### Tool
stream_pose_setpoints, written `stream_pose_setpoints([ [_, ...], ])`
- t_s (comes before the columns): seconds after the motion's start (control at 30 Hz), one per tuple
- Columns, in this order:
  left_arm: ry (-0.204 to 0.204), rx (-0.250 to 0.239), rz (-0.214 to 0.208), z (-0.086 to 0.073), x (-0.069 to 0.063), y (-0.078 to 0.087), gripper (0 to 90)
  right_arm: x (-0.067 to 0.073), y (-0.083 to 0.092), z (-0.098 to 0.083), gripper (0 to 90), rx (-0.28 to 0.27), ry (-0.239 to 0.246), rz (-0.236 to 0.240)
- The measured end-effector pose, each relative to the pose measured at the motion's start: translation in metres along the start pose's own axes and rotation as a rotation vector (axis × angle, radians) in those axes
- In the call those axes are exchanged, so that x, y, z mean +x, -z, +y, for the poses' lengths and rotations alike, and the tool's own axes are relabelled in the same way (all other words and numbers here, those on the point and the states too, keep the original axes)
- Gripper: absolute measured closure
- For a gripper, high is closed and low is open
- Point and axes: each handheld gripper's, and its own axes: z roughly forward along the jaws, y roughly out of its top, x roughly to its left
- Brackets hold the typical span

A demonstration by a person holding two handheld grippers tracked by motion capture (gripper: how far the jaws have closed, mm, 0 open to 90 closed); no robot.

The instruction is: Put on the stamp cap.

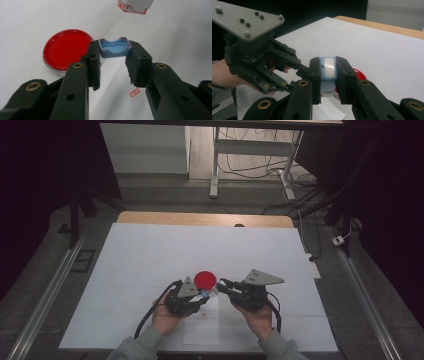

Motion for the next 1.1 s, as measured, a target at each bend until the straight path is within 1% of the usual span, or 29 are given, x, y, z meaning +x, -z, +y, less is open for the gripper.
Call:
stream_pose_setpoints([
  [0.1, -0.006, 0.005, 0.002, 0.0001, -0.0017, -0.0027, 64.9, 0.0008, -0.0008, -0.0002, 75.1, 0.003, 0.0, 0.0],
  [0.47, -0.01, 0.003, 0.001, 0.0013, -0.0051, -0.0085, 64.9, 0.0039, -0.0042, -0.0016, 75.2, 0.012, -0.011, -0.009],
  [0.93, -0.015, -0.005, 0.003, 0.0024, -0.0083, -0.0108, 65.0, 0.0076, -0.0093, -0.0038, 75.1, 0.025, -0.027, -0.006],
  [1.1, -0.015, -0.009, 0.007, 0.0026, -0.0084, -0.0107, 64.9, 0.0083, -0.0098, -0.0035, 75.1, 0.02, -0.03, -0.009],
])
